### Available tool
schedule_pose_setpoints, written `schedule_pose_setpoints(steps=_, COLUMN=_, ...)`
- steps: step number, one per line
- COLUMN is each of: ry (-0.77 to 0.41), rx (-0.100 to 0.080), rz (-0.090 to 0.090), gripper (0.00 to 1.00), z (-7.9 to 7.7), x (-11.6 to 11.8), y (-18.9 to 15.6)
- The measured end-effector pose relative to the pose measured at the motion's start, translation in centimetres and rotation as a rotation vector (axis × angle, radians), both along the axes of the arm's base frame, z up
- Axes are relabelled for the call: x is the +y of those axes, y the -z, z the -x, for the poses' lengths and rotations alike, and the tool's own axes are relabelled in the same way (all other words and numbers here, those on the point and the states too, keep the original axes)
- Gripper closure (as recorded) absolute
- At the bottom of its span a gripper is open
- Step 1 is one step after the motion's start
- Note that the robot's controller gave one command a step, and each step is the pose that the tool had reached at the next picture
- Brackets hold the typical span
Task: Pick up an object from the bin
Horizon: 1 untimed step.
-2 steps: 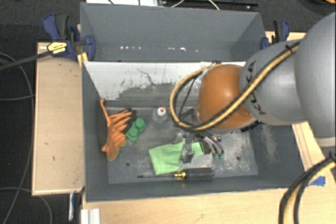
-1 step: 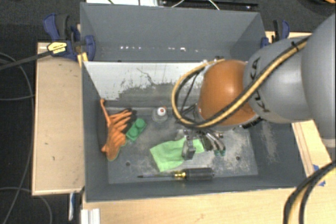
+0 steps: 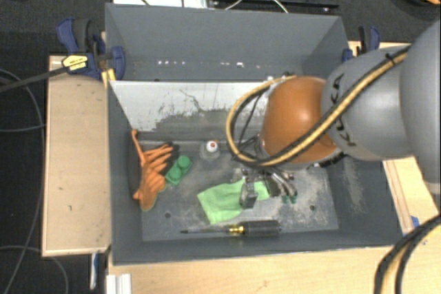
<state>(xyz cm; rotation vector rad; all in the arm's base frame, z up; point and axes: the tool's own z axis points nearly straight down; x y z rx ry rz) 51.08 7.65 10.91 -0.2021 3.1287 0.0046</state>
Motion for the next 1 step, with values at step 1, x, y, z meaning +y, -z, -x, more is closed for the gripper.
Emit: schedule_pose_setpoints(steps=1, ry=0.0, rx=0.0, rz=0.0, gripper=1.0, z=0.03, x=0.0, y=-0.67)
